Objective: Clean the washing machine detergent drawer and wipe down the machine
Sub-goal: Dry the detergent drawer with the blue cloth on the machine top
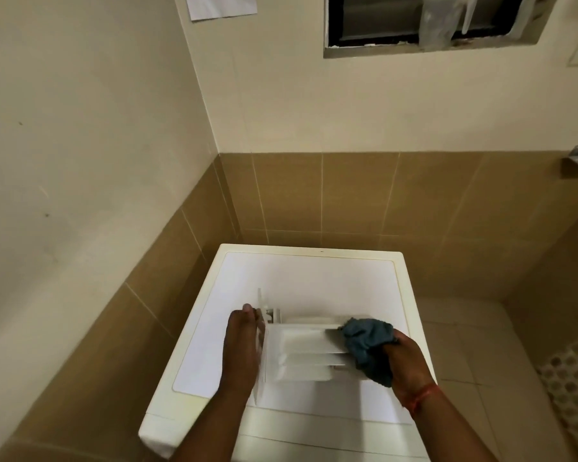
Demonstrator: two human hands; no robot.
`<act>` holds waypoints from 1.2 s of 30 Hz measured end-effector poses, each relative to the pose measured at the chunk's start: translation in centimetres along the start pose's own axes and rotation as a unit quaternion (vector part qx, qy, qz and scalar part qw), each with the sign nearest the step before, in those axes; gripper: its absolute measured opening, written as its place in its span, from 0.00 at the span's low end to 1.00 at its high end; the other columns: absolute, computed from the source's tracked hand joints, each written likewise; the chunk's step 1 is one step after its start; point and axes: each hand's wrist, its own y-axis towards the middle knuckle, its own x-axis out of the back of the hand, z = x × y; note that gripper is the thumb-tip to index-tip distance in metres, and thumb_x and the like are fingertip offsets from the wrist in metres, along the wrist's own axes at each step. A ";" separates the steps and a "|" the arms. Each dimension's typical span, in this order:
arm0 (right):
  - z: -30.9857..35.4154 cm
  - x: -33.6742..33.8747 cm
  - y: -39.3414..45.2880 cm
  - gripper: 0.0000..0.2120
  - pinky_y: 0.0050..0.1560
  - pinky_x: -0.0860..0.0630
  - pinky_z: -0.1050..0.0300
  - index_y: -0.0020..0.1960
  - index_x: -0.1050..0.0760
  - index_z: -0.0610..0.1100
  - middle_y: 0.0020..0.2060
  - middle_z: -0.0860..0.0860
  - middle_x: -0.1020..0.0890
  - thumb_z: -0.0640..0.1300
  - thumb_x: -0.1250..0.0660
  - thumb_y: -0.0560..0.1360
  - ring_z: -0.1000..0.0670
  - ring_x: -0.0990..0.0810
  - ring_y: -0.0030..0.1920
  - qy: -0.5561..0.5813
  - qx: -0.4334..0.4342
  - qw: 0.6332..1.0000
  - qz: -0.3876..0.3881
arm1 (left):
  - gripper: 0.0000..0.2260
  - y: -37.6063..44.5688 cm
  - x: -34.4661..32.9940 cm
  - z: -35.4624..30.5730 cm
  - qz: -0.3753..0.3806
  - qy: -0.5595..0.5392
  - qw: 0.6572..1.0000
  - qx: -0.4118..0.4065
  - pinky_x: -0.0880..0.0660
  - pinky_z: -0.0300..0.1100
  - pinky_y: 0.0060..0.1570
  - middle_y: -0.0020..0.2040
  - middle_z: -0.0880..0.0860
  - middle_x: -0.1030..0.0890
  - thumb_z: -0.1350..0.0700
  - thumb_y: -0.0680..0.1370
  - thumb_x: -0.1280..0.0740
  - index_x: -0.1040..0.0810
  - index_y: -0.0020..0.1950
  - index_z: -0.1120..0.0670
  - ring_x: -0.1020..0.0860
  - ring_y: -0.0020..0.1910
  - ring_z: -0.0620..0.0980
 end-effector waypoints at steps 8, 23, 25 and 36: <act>-1.3 0.6 -1.6 0.10 0.48 0.20 0.36 0.46 0.20 0.38 0.46 0.33 0.18 0.30 0.39 0.72 0.32 0.18 0.46 0.003 -0.002 0.998 -0.060 | 0.09 -1.4 -0.3 1.4 -0.004 0.002 1.000 -0.004 0.29 0.37 0.48 0.57 0.54 0.25 0.55 0.79 0.32 0.29 0.56 0.51 0.25 0.57 0.53; 1.5 -13.5 -7.1 0.19 0.55 0.23 0.52 0.62 0.24 0.45 0.54 0.47 0.19 0.33 0.38 0.74 0.47 0.21 0.52 -0.460 0.497 0.722 0.139 | 0.14 -2.7 -0.2 3.5 -0.005 0.062 0.994 -0.092 0.30 0.32 0.55 0.59 0.45 0.26 0.61 0.81 0.38 0.32 0.60 0.43 0.27 0.59 0.44; 0.4 -13.6 -6.7 0.24 0.56 0.23 0.50 0.67 0.27 0.44 0.57 0.45 0.20 0.32 0.40 0.73 0.44 0.21 0.53 -0.499 0.503 0.691 0.143 | 0.14 -2.5 -0.1 3.7 0.000 0.069 0.993 -0.101 0.29 0.36 0.58 0.61 0.48 0.25 0.61 0.81 0.38 0.31 0.62 0.44 0.26 0.60 0.46; 2.4 -0.7 -4.0 0.32 0.47 0.20 0.54 0.55 0.18 0.49 0.47 0.50 0.16 0.22 0.31 0.58 0.44 0.19 0.46 -0.606 0.453 0.654 0.016 | 0.17 -2.3 0.3 4.0 -0.029 0.149 0.981 -0.119 0.25 0.45 0.60 0.64 0.48 0.28 0.55 0.81 0.36 0.32 0.69 0.51 0.28 0.62 0.47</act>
